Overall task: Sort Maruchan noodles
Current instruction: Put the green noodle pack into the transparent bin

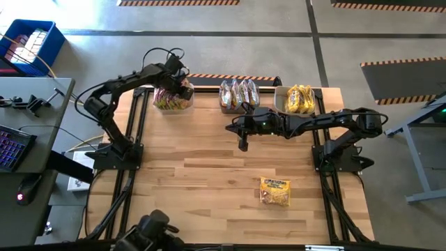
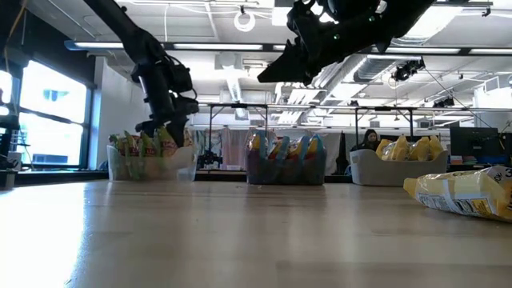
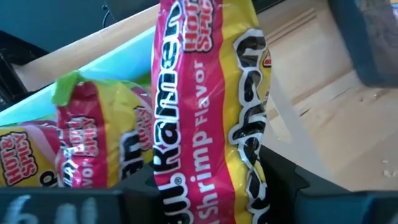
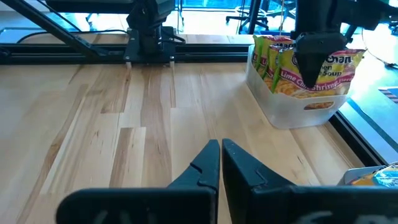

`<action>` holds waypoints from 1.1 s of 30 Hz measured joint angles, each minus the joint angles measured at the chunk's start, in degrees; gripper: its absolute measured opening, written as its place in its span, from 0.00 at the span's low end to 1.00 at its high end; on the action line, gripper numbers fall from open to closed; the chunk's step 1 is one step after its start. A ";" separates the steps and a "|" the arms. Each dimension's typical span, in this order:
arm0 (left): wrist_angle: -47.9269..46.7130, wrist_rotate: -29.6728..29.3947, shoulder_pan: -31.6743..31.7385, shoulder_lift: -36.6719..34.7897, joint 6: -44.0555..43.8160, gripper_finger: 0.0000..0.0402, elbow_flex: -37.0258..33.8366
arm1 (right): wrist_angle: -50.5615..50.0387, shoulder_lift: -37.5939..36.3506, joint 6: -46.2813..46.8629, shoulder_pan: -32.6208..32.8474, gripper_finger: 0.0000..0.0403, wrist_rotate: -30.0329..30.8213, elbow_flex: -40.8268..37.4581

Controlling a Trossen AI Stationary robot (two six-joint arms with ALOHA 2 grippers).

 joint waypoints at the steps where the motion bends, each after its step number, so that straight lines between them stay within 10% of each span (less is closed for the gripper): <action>1: -0.03 -0.09 -0.05 -0.24 0.27 0.37 0.00 | 0.00 0.00 -0.01 0.00 0.00 0.01 0.00; 14: -1.16 -0.29 -0.09 -8.17 5.40 0.47 0.00 | -0.01 0.00 0.18 0.00 0.00 0.01 -0.02; 33: 17.42 0.29 -1.80 -13.19 9.59 0.11 -15.69 | 1.04 2.96 0.01 0.01 0.00 0.04 -0.11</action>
